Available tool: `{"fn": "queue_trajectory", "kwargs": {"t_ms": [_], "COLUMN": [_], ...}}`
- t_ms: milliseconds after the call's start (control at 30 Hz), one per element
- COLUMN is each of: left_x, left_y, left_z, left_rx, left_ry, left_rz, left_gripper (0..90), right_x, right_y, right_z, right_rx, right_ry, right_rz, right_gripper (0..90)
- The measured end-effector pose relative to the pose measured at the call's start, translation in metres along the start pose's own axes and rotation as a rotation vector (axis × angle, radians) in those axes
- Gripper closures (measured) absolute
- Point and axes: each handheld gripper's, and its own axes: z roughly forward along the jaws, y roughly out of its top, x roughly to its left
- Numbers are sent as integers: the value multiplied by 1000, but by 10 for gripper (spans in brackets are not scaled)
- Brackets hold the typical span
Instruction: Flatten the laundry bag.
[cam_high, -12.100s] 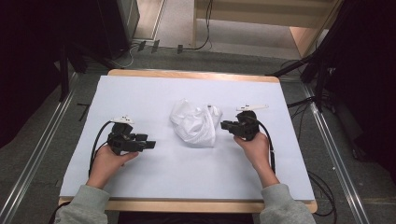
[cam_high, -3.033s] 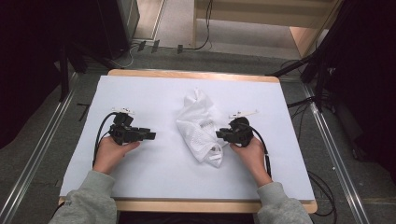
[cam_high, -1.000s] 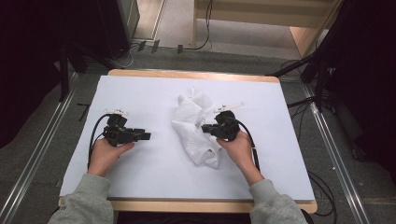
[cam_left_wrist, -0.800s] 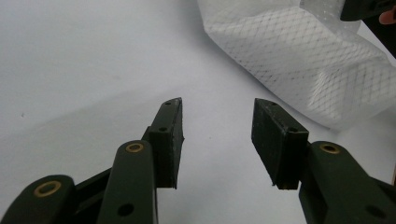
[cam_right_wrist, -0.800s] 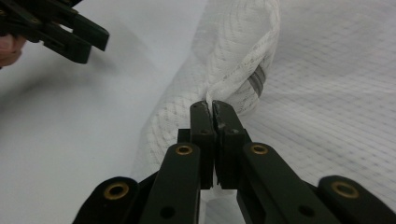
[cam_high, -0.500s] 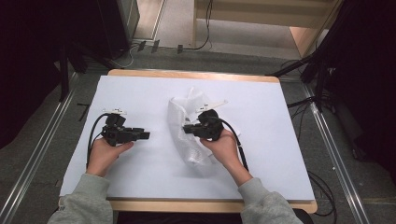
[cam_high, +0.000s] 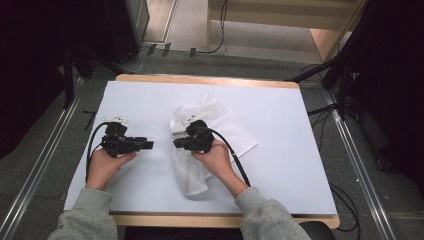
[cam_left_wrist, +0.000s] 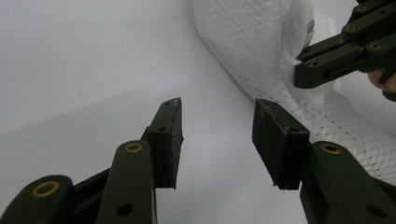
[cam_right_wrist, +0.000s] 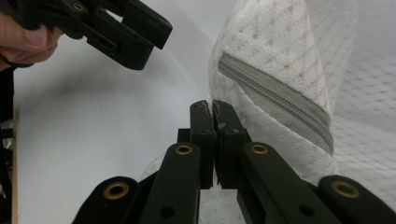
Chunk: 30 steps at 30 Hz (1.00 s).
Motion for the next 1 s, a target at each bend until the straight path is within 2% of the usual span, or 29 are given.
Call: {"fn": "queue_trajectory", "kwargs": {"t_ms": [133, 200, 300, 467, 533, 633, 833, 1000], "left_x": [2, 2, 2, 2, 1, -2, -5, -9], "left_y": [-2, -3, -3, -2, -1, 0, 4, 7], "left_z": [-2, -3, -4, -5, -4, -2, 1, 3], "left_rx": [-2, -2, -1, 2, 1, 3, 3, 11], "left_ry": [7, 6, 7, 8, 6, 2, -7, -14], "left_rz": [-13, -13, -11, -6, -4, 0, 17, 33], "left_gripper": [533, 531, 527, 520, 518, 517, 517, 516], "right_x": [4, 6, 10, 6, 1, -8, -12, -17], "right_y": [1, 1, 2, -4, -11, -22, -31, -43], "right_z": [7, 4, -10, -40, -51, -62, -85, -97], "right_rx": [12, 10, -9, -55, -68, -75, -112, -110], "right_ry": [10, 19, 6, -8, -32, -43, -75, -96], "right_rz": [-13, -24, -47, -60, -65, -34, -29, -20], "right_gripper": [867, 787, 703, 683, 680, 649, 659, 751]}}
